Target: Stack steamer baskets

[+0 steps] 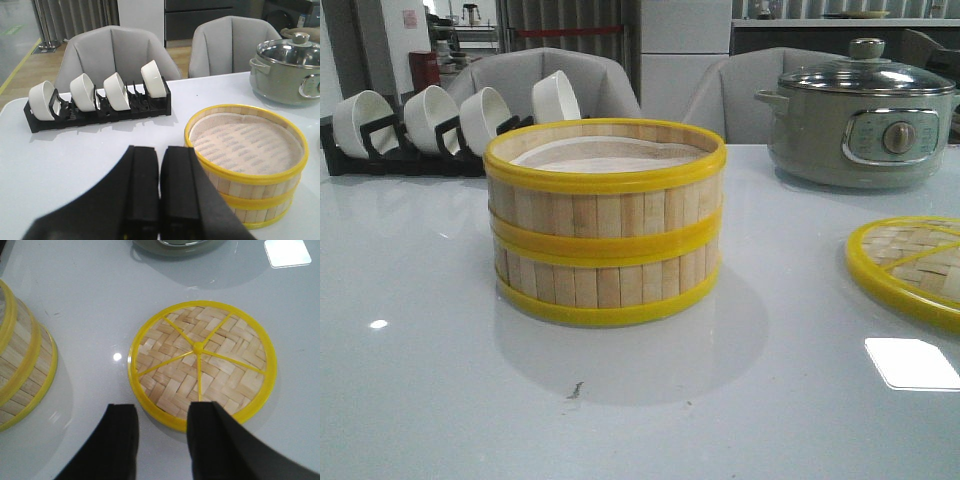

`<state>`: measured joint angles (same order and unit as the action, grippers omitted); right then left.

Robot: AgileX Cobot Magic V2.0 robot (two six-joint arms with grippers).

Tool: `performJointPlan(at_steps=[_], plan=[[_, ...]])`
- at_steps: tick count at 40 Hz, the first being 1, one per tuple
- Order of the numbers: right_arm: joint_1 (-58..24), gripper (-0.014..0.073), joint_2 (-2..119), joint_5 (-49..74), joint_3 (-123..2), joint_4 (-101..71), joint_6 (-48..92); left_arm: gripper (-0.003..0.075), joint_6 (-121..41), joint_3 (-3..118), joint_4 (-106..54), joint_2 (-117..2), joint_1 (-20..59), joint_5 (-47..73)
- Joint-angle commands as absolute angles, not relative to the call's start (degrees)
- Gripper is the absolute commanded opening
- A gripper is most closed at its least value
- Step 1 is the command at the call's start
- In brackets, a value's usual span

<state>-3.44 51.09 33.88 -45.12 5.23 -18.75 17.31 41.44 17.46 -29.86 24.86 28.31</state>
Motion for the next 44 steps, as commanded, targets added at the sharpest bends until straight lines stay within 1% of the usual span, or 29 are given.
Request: performJointPlan(at_steps=[1, 44], plan=[[-3.5, 0.0362, 50.7, 29.7, -47.3, 5.5, -18.5, 0.0087, 17.9, 42.8, 17.8, -30.4, 24.9, 24.1], [-3.5, 0.0362, 50.7, 30.8, -47.3, 5.5, -18.5, 0.0087, 17.9, 42.8, 17.8, -30.4, 24.9, 24.0]])
